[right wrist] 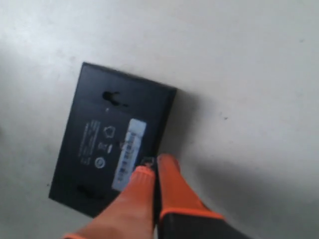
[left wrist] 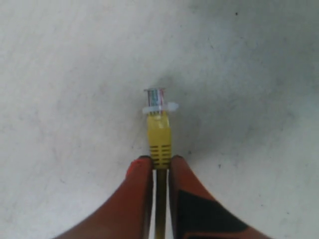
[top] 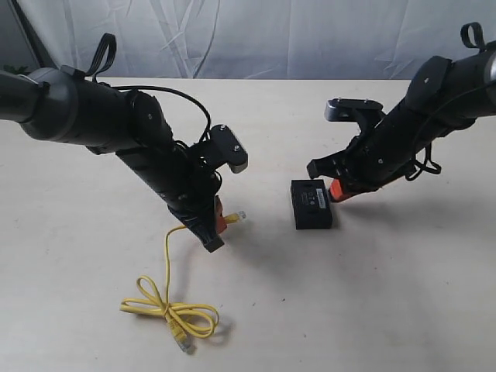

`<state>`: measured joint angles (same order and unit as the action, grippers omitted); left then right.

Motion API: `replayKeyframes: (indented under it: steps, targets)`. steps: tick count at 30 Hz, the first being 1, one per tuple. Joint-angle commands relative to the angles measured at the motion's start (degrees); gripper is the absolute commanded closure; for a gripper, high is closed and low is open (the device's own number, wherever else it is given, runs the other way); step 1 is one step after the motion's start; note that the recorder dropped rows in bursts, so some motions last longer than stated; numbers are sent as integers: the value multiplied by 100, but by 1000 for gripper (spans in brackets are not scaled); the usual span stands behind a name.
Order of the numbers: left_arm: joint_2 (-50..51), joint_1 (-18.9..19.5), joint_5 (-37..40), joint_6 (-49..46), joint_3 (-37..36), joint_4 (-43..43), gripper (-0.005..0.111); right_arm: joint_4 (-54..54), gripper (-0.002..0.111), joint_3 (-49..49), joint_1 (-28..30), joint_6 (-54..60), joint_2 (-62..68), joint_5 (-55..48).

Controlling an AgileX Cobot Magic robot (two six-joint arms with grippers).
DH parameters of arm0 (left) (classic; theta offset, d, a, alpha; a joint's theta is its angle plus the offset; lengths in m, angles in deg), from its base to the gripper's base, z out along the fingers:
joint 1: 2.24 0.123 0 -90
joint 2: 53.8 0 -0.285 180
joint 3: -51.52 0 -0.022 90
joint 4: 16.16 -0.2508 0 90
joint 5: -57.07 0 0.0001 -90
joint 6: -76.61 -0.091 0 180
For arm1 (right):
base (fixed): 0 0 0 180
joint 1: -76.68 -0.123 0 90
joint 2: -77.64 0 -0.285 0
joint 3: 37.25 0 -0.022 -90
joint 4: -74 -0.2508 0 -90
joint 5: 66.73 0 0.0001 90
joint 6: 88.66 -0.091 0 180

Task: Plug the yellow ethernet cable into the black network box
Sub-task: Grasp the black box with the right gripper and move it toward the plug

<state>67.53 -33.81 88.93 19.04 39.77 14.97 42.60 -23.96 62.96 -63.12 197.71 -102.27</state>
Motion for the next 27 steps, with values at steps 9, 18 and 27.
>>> replayKeyframes:
  steps: [9, 18, 27]
  targets:
    - [8, 4, -73, -7, -31, 30, 107, -806, 109, -46, 98, 667, 256, 602]
    - [8, 4, -73, -7, -31, 24, 107, -1819, 109, -46, 95, 2080, 329, 302]
    - [8, 4, -73, -7, -31, 11, 107, -1988, 109, -46, 95, 2243, 342, -82]
